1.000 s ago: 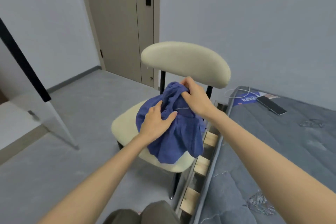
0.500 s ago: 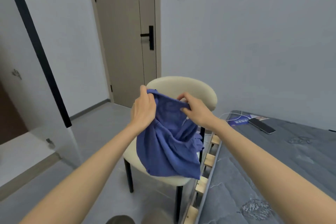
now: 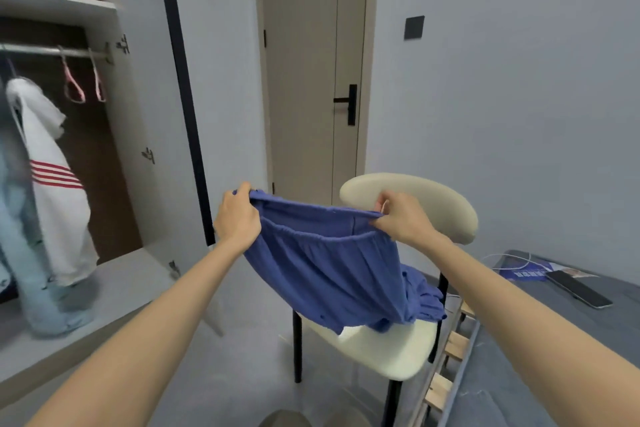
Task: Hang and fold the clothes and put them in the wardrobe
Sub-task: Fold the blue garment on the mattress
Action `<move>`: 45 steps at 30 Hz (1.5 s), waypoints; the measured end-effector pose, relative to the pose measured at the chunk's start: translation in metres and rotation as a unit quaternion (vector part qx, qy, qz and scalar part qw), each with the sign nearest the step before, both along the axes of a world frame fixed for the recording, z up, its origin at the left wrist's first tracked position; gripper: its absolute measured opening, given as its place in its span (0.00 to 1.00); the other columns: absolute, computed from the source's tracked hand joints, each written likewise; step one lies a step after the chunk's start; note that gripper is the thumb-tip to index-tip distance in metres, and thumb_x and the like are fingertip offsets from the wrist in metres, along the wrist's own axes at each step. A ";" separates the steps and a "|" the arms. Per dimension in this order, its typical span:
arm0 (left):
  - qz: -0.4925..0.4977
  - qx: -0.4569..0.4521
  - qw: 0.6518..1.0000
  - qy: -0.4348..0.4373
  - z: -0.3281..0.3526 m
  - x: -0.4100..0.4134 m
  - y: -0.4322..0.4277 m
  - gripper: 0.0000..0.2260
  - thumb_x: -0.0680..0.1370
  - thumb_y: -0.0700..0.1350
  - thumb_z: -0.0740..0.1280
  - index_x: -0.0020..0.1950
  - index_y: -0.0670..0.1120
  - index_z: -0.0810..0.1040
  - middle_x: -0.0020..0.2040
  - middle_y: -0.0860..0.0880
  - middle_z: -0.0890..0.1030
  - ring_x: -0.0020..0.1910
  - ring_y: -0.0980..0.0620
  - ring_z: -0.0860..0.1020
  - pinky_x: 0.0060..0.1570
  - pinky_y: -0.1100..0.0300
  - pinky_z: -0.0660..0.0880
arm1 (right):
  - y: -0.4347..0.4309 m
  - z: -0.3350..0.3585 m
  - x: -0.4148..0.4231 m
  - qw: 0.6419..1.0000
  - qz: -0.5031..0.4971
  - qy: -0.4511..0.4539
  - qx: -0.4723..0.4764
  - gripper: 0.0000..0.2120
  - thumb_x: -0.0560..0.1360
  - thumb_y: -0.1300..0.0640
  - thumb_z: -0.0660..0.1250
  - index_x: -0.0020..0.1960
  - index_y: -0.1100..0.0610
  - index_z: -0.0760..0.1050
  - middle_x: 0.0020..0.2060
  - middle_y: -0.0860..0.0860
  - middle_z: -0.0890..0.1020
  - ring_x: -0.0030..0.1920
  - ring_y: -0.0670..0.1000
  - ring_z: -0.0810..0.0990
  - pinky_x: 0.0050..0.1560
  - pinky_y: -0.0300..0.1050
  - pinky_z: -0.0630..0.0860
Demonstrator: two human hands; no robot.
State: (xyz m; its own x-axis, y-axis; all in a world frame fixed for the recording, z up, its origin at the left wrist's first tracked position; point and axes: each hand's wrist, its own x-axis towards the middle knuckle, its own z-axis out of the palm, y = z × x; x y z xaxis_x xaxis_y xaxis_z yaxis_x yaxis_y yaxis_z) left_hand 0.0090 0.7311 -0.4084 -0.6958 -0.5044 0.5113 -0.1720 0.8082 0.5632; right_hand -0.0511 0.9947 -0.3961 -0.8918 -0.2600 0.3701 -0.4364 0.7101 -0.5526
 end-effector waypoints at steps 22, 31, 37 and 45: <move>0.199 0.043 0.977 0.062 0.050 0.127 -0.202 0.11 0.77 0.33 0.51 0.50 0.46 0.69 0.48 0.44 0.72 0.43 0.43 0.69 0.40 0.52 0.64 | -0.280 0.063 0.034 0.954 0.254 -0.048 -0.155 0.16 0.76 0.66 0.53 0.53 0.60 0.79 0.47 0.51 0.79 0.49 0.50 0.75 0.46 0.39 0.69; 0.155 -0.032 0.974 -0.162 0.009 0.116 -0.191 0.13 0.78 0.36 0.54 0.60 0.43 0.70 0.59 0.39 0.69 0.51 0.43 0.68 0.45 0.55 0.64 | -0.257 0.011 0.010 0.968 0.105 -0.144 -0.174 0.14 0.74 0.69 0.50 0.51 0.58 0.71 0.49 0.57 0.75 0.45 0.58 0.78 0.40 0.52 0.81; 0.101 0.039 0.977 -0.183 0.012 0.096 -0.180 0.10 0.82 0.43 0.50 0.48 0.42 0.69 0.55 0.38 0.73 0.46 0.41 0.74 0.48 0.50 0.73 | -0.248 -0.004 0.001 0.923 0.087 -0.205 -0.313 0.14 0.76 0.69 0.48 0.51 0.58 0.69 0.49 0.54 0.73 0.38 0.49 0.74 0.35 0.44 0.78; 0.135 -0.102 0.973 -0.157 0.010 0.090 -0.168 0.07 0.78 0.36 0.58 0.45 0.44 0.73 0.48 0.46 0.68 0.41 0.47 0.70 0.39 0.56 0.66 | -0.230 -0.012 -0.011 0.964 0.087 -0.110 -0.224 0.13 0.74 0.71 0.53 0.49 0.56 0.72 0.52 0.57 0.78 0.43 0.55 0.75 0.44 0.51 0.76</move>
State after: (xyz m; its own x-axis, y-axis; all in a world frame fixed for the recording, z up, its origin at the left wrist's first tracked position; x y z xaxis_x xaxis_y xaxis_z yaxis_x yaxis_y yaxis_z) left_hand 0.0995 0.5626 -0.3982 -0.6900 -0.6003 0.4045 -0.5311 0.7995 0.2807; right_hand -0.0619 0.7647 -0.4085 -0.9188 -0.2715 0.2865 -0.3644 0.3047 -0.8800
